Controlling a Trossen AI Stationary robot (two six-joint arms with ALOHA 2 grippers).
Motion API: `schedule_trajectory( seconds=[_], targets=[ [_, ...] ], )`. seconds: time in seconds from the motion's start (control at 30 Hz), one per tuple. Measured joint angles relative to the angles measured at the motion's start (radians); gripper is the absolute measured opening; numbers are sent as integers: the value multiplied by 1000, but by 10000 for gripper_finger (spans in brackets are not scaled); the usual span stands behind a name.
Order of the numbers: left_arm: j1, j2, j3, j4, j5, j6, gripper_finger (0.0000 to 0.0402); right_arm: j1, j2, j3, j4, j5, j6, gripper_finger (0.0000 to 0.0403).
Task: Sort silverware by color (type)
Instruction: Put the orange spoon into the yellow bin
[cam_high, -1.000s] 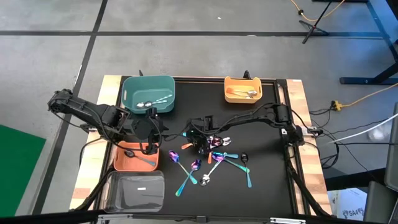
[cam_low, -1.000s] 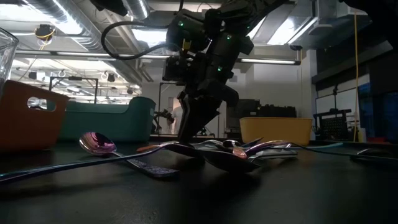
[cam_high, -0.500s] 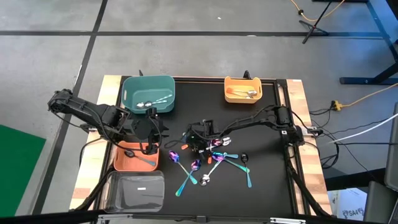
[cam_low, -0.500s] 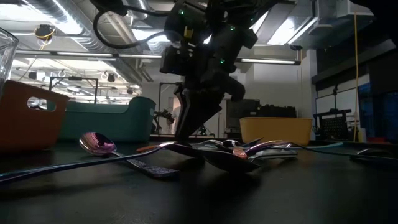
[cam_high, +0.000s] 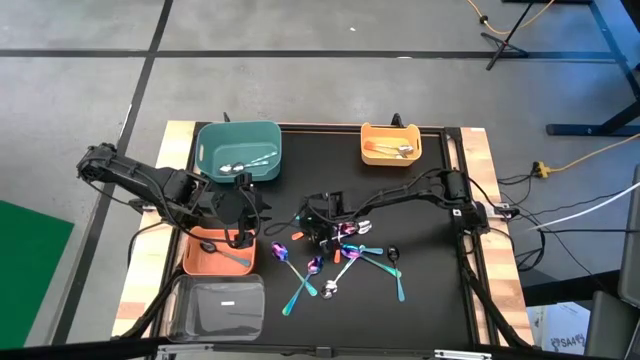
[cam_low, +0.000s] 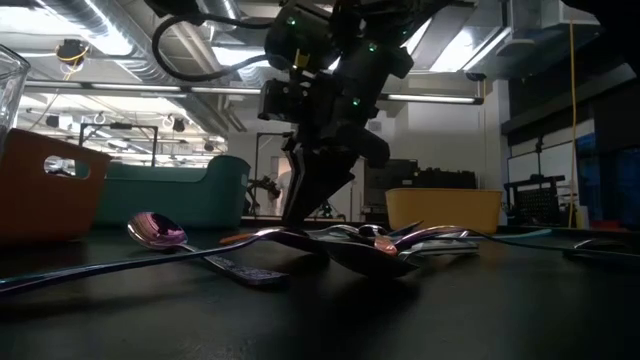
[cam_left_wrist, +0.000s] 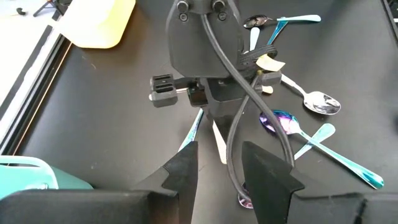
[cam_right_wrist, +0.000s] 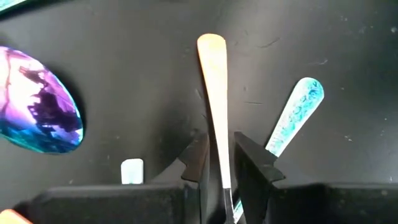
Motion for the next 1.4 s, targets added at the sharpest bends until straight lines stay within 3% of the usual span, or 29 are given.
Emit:
schedule_trajectory(
  seconds=[0.93,1.2,1.4],
  targets=[
    [0,0,0,0,0,1,118,0,-1,-63,13,55,-16,62],
    [0,0,0,0,0,2,118,0,-1,-63,12,55,-16,8],
    [0,0,0,0,0,2,118,0,-1,-63,12,55,-16,12]
  ],
)
